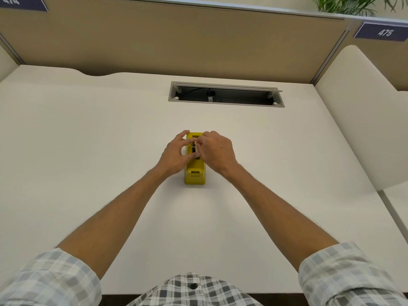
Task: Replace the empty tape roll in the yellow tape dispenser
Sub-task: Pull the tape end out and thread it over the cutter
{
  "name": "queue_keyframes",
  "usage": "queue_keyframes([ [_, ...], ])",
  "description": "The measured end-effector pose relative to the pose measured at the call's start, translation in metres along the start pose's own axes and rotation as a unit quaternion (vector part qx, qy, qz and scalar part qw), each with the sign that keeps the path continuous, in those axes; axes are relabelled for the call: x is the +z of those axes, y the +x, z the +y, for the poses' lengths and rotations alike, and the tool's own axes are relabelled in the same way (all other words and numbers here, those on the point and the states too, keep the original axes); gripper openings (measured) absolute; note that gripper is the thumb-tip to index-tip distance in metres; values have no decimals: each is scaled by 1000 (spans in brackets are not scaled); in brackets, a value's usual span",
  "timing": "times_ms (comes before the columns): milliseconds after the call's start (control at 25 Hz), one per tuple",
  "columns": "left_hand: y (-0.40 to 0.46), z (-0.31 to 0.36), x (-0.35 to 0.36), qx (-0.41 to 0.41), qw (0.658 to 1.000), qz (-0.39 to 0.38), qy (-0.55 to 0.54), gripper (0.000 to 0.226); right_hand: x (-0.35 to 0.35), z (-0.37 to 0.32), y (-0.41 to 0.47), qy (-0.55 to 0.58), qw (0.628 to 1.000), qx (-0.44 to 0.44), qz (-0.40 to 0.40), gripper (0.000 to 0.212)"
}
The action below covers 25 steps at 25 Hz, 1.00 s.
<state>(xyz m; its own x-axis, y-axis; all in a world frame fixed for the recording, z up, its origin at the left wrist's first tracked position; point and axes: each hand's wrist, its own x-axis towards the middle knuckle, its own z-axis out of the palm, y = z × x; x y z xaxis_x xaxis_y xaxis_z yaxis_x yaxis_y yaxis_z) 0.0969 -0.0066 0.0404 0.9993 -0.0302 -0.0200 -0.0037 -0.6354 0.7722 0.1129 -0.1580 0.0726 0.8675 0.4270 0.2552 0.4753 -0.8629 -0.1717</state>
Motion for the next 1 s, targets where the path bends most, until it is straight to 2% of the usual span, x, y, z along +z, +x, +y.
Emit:
queue_keyframes([
  [320,1,-2,0,5,1000,-1,-15,51,3,0,0,71,995,58,-30,24],
  [520,0,-4,0,10,1000,0,-18,50,4,2,-4,147,985,85,-19,24],
  [720,1,-3,1,3,1000,1,-10,51,5,4,-3,147,985,86,-12,22],
  [1000,2,-5,1,2,1000,3,-7,51,8,6,-4,213,970,112,-24,19],
])
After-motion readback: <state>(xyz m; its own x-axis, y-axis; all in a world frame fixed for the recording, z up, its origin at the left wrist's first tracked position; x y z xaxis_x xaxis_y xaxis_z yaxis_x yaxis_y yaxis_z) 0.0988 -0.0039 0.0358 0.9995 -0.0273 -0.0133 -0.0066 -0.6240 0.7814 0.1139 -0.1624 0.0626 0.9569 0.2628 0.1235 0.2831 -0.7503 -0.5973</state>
